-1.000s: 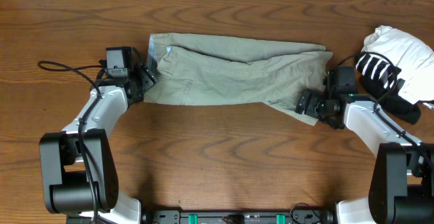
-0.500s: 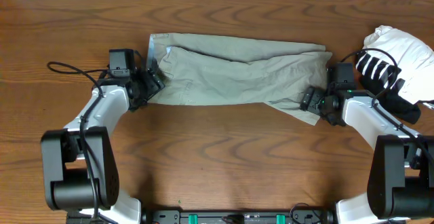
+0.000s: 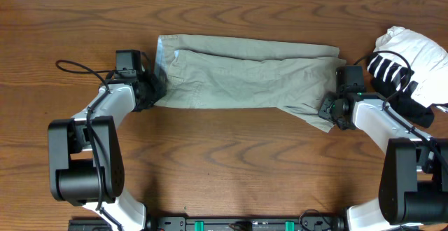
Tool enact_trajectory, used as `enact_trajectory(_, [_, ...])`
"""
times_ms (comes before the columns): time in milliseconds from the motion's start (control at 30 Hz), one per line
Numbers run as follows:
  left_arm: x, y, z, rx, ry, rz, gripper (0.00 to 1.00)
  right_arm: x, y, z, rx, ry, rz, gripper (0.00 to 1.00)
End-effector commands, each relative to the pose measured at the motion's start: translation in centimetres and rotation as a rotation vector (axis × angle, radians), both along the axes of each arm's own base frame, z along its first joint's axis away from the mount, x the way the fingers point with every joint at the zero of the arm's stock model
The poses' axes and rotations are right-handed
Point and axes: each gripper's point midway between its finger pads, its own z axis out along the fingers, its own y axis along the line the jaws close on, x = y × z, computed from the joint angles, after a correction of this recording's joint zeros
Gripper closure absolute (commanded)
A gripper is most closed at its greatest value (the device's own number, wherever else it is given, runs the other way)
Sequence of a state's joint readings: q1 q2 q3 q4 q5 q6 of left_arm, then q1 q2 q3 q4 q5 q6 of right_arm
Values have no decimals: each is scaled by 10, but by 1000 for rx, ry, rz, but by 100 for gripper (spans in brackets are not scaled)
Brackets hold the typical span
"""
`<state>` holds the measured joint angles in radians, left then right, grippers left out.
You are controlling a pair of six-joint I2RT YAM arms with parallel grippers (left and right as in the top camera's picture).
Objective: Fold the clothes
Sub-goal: 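Pull both grippers toward the near edge, smoothing the trousers flat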
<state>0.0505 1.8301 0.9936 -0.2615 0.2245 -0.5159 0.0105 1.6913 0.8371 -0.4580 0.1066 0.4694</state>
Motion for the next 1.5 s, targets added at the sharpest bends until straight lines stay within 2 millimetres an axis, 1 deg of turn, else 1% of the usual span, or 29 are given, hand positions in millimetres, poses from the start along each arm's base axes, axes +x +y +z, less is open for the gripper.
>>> enact_trajectory(0, [-25,-7,-27,-25,109,-18,86,-36,7,-31,27,146,-11,69])
enact_trajectory(33, [-27,-7,-26,-25,117,-18,92,-37,6,-30,27,151,-18,76])
enact_trajectory(67, [-30,-6,-25,-25,125,-18,94,-38,6,-29,28,158,-21,81])
enact_trajectory(167, [-34,-7,-17,-24,128,-20,94,-40,6,-25,27,182,-27,99])
enact_trajectory(267, [-37,-7,1,-23,114,-20,94,-39,3,-16,15,203,-32,99])
enact_trajectory(400, [-47,-7,34,-22,86,-20,94,-39,-3,2,-21,242,-36,99])
enact_trajectory(500, [-64,-5,59,-22,89,17,94,-46,-7,13,-46,290,-39,99])
enact_trajectory(600, [-86,2,80,8,105,72,94,-55,-9,19,-60,338,-43,99])
enact_trajectory(700, [-110,16,95,74,134,153,94,-65,-13,21,-73,375,-55,99])
enact_trajectory(800, [-124,24,104,115,145,186,93,-68,-19,23,-101,386,-67,99])
enact_trajectory(833, [-126,25,105,123,147,188,87,-69,-20,23,-111,387,-68,99])
enact_trajectory(867, [-129,27,105,131,153,191,83,-69,-22,25,-118,387,-68,99])
enact_trajectory(933, [-132,29,104,148,167,195,73,-69,-22,27,-119,382,-68,96])
enact_trajectory(1000, [-134,33,103,171,175,199,56,-68,-22,31,-118,370,-69,95])
enact_trajectory(1033, [-135,35,103,183,177,201,42,-68,-22,33,-118,361,-69,93])
enact_trajectory(1067, [-135,38,104,196,177,205,31,-67,-22,36,-117,350,-70,89])
enact_trajectory(1100, [-135,40,104,208,177,209,27,-67,-22,40,-117,338,-70,83])
enact_trajectory(1133, [-135,40,104,211,177,209,26,-66,-22,43,-121,328,-66,74])
enact_trajectory(1200, [-135,40,104,211,176,209,26,-65,-24,53,-128,300,-57,41])
enact_trajectory(1233, [-134,40,104,210,171,201,26,-64,-24,57,-128,285,-47,26])
enact_trajectory(1267, [-131,38,104,205,160,182,26,-63,-24,62,-128,263,-42,13])
enact_trajectory(1333, [-124,32,106,182,132,135,26,-59,-23,72,-125,220,-45,2])
enact_trajectory(1400, [-116,19,108,121,98,78,26,-53,-22,82,-114,171,-47,1])
enact_trajectory(1467, [-107,2,112,46,50,-1,26,-41,-14,93,-71,99,-15,1])
